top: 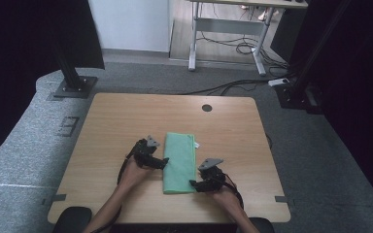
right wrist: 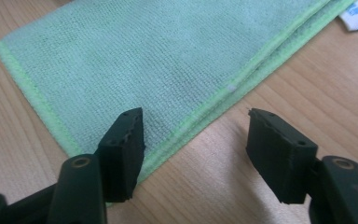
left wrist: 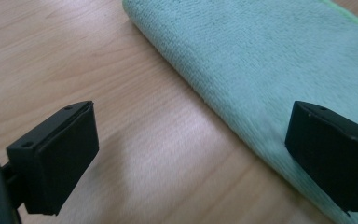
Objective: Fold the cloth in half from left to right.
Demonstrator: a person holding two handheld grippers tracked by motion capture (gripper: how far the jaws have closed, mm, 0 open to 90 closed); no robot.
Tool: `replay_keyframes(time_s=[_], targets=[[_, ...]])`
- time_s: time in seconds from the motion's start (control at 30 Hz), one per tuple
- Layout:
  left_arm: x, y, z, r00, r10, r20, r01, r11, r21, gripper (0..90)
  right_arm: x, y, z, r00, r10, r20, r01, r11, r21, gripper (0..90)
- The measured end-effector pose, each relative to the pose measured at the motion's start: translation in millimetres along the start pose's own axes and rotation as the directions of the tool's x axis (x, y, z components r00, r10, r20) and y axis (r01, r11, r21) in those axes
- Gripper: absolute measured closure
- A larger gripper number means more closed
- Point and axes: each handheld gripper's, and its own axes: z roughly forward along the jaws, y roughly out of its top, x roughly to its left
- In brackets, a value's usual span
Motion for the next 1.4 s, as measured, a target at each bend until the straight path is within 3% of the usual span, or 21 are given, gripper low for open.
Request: replay_keyframes(time_s=[0.1,0.2,0.33,0.53,0.7,0.93,1.13,1.4], targets=[[1.0,-4.4,-12.4,1.0,0.001,0.008,-0.001,0.9999,-0.011,3.0,-4.0,0.1,-4.5,1.0,-0.001,-0.002,0.001,1.0,-0.021,29.6],[2.1,-11.6,-25.6,0.9993,-0.018,0.033,0.019,0.9995,-0.024,3.3,-12.1,-1.7,-12.2,0.9995,0.027,0.015,-0.026,0.998,-0.051,24.6],[-0.3,-22.9,-38.8,0.9984,-0.025,0.05,0.026,0.9993,-0.028,3.3,-26.5,-8.2,-19.8,0.9965,0.058,0.061,-0.055,0.997,-0.056,18.5],[-5.8,-38.9,-50.8,0.9996,0.005,0.029,-0.005,0.9999,0.009,1.5,-44.7,-19.5,-26.8,0.9911,0.094,0.095,-0.089,0.995,-0.055,13.7],[-6.4,-52.2,-58.8,0.9999,0.007,0.015,-0.007,0.9998,0.017,0.5,-54.3,-26.8,-29.2,0.9862,0.114,0.12,-0.109,0.993,-0.05,11.9],[-0.5,-62.3,-53.6,0.9999,-0.015,-0.001,0.015,0.9992,0.037,0.0,-61.3,-34.1,-26.0,0.9822,0.125,0.14,-0.121,0.992,-0.036,7.4],[-0.7,-63.7,-48.8,0.9999,-0.001,-0.013,0.001,0.9987,0.05,0.0,-63.4,-37.5,-21.5,0.9817,0.118,0.149,-0.114,0.993,-0.036,2.1],[0.7,-63.4,-48.1,0.9999,-0.009,-0.008,0.009,0.9985,0.055,0.0,-67.3,-42.6,-16.8,0.9807,0.151,0.124,-0.144,0.988,-0.062,0.0]])
